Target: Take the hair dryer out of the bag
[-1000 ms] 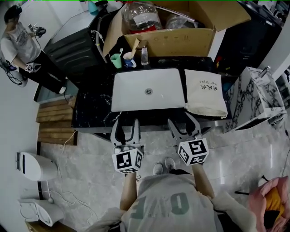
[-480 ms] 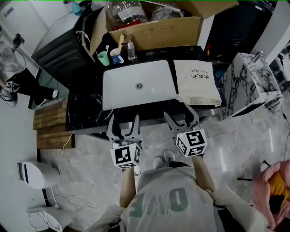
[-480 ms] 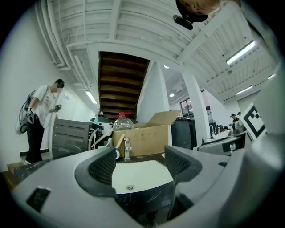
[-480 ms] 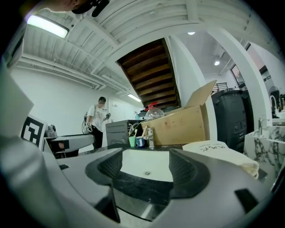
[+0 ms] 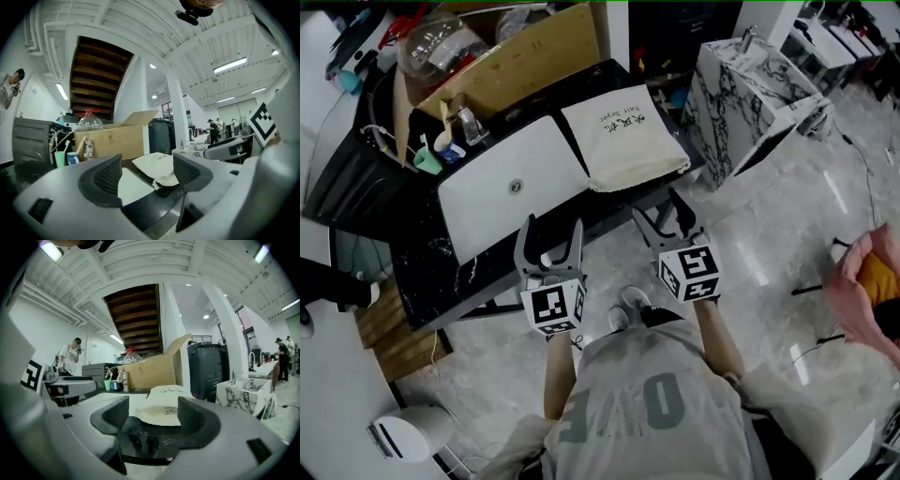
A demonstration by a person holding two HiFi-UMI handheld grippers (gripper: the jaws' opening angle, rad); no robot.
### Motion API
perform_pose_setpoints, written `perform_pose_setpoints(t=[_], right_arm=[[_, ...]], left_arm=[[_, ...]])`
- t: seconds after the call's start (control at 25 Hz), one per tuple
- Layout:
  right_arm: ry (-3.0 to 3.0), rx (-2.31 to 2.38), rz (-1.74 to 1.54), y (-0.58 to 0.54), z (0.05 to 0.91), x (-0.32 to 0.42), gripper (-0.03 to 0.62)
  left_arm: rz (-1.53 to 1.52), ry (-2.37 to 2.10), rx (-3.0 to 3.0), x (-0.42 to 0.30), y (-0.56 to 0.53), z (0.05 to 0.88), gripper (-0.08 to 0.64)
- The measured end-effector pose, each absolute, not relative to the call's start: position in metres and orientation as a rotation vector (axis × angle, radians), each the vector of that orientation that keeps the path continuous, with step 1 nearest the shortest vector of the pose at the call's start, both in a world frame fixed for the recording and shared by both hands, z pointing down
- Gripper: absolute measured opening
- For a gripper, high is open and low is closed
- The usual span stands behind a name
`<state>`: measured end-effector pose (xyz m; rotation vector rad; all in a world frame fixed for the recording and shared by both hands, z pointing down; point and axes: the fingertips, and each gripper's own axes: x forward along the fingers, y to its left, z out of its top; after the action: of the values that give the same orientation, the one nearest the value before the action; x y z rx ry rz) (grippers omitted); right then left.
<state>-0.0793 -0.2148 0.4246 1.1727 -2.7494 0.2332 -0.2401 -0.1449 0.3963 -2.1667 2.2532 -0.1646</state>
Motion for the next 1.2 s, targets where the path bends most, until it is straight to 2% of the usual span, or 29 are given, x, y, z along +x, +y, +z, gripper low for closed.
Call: perform_pose_setpoints(t=[0.36,0.76,0.88,1.04,1.2], right_arm=[[-2.610,1.400,0.257,-0.222,0.438,-0.012,0.313],[-2.588,1.446,0.301,-0.221,0.445,-0.001,0.313],[-2.594,1.438,0.311,-0.223,0.445,-0.001,0.313],[-2.599,1.401,0.321,-0.221,0.450,-0.005,0.313],[-2.601,1.393,0.347,-0.222,0.454,-0.005,0.313]], left_arm=[[-0.238,2.052,-2.399,-0.179,-0.184,0.414,0.316],[-0.385,1.888,-2.420,-0.159,-0.204,0.412,0.316],[-0.529,1.704,-2.382,-0.147,-0.227,0.400,0.316],[-0.939,1.364,-2.304,-0.129,-0.257,0.412,0.313],[-1.109,1.220,-2.310,-0.123,-0.283,0.428,0.288]])
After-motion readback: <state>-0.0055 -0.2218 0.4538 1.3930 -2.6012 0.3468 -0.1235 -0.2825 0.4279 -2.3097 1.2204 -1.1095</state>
